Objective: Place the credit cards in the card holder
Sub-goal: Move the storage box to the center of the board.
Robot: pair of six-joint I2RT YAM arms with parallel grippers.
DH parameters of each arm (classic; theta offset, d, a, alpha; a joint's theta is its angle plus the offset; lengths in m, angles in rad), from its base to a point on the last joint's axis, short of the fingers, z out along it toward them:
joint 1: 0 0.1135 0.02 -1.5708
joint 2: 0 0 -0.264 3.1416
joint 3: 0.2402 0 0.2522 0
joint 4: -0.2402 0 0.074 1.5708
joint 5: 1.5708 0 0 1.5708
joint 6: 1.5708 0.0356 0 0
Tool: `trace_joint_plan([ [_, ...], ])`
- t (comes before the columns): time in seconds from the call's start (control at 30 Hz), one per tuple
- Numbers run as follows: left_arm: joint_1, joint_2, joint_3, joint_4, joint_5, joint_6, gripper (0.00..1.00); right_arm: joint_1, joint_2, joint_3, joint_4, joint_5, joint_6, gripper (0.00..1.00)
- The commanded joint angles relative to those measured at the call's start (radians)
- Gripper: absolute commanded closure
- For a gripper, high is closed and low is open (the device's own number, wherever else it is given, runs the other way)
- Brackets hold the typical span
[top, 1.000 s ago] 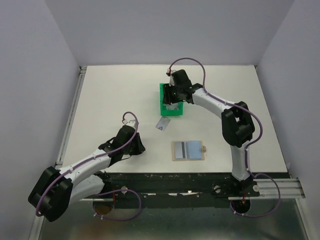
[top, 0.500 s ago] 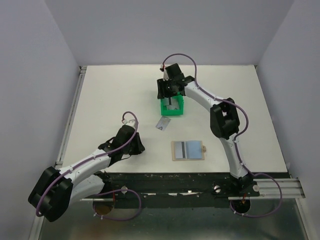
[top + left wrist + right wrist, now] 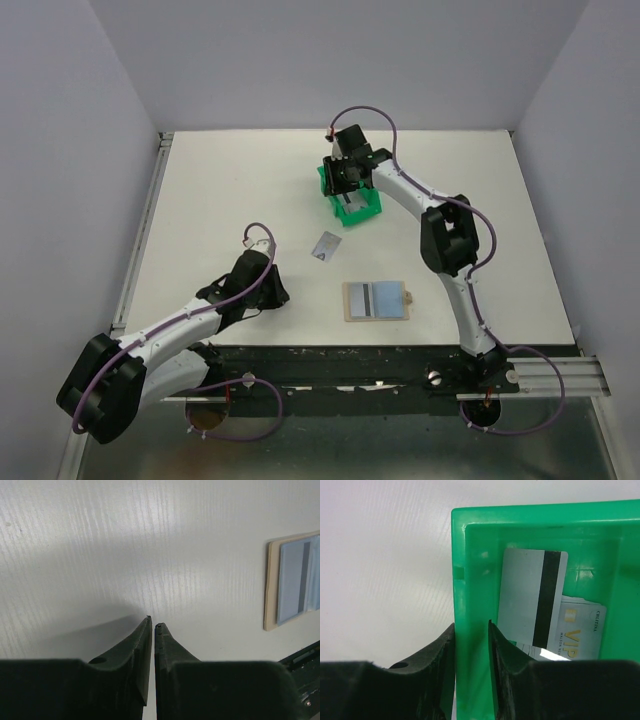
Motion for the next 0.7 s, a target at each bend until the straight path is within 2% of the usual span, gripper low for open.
trace_joint_plan([
  [0.0,0.008,-0.013,0.007,-0.009,0.013,0.014,0.78,-0.029,-0.021,-0.01,-0.035,0.045,0.001,0.62],
  [0.1,0.008,-0.008,0.007,-0.001,0.017,0.014,0.78,-0.032,-0.054,-0.051,-0.008,0.011,-0.024,0.45],
  [0.2,0.009,0.004,0.013,0.003,0.022,0.015,0.78,-0.032,-0.114,-0.098,0.034,0.002,-0.033,0.4],
  [0.5,0.009,0.01,0.019,0.005,0.024,0.015,0.78,0.006,-0.295,-0.225,0.106,0.065,-0.073,0.37],
  [0.67,0.009,0.021,0.025,0.012,0.028,0.014,0.78,0.072,-0.318,-0.294,0.1,0.026,-0.096,0.4],
])
